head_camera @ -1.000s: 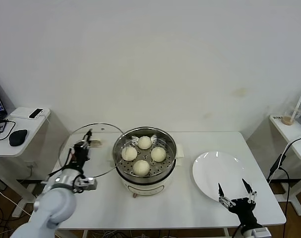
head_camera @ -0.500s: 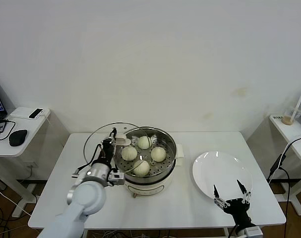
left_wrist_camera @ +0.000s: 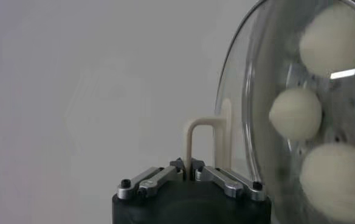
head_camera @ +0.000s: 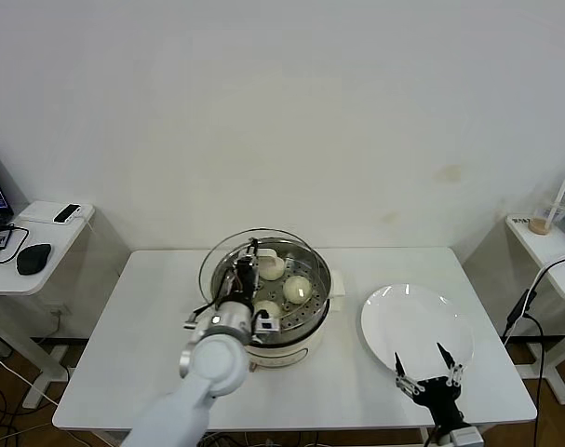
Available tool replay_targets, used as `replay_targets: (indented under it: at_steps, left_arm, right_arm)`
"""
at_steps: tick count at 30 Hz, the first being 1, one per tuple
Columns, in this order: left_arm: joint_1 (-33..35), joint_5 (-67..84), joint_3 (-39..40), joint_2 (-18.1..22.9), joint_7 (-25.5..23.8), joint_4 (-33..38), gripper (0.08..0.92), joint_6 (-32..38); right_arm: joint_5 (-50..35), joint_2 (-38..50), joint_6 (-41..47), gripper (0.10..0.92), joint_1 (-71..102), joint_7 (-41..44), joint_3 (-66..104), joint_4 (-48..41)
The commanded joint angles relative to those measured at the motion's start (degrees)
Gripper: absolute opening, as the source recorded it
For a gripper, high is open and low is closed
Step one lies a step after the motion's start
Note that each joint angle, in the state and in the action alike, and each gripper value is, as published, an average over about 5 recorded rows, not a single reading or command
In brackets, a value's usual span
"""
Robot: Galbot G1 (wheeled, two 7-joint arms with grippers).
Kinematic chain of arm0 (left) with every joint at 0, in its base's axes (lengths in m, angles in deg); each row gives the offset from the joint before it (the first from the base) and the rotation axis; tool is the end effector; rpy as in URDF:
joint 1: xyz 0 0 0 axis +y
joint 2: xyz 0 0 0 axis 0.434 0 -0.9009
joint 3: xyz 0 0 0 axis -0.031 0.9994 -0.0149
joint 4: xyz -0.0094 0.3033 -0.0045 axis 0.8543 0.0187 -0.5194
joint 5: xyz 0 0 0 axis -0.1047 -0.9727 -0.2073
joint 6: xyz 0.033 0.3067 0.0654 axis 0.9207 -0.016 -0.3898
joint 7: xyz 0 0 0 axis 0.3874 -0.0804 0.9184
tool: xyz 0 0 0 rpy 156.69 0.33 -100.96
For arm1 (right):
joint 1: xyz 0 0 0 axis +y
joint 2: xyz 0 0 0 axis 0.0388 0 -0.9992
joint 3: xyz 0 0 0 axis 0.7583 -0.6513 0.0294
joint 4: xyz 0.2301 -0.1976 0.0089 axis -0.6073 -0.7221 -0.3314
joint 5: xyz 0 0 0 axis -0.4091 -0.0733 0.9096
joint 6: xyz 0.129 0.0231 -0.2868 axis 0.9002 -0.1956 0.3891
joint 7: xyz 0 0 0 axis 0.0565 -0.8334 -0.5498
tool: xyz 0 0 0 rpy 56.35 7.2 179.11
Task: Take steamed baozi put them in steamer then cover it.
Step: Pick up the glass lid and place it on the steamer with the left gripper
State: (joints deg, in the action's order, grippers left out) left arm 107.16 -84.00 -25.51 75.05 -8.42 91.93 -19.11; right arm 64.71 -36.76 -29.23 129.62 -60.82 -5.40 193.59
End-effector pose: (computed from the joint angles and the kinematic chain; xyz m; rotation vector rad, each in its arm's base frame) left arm 0.2913 -0.0892 -0.2071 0.1862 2.2188 2.1260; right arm 0.1235 -0.0714 -0.2891 0.0590 -2.9373 0.4199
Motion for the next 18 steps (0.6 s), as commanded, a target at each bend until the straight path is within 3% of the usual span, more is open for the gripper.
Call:
replay_targets:
  at_steps: [1,18]
  left_arm:
    - [-0.94,-3.54,1.57,6.9,-0.53,-4.24,0.136,-0.16]
    - [0.36,-5.92,-0.46,7.13,1.74,-6.41,0.136,1.71]
  right_arm:
    - [0.71,-0.11,-0.16,0.823,0.03,0.01,-0.61,-0.64]
    - [1.48,0.1,-0.82,0.823,0.11,-0.03,-1.17,-1.43]
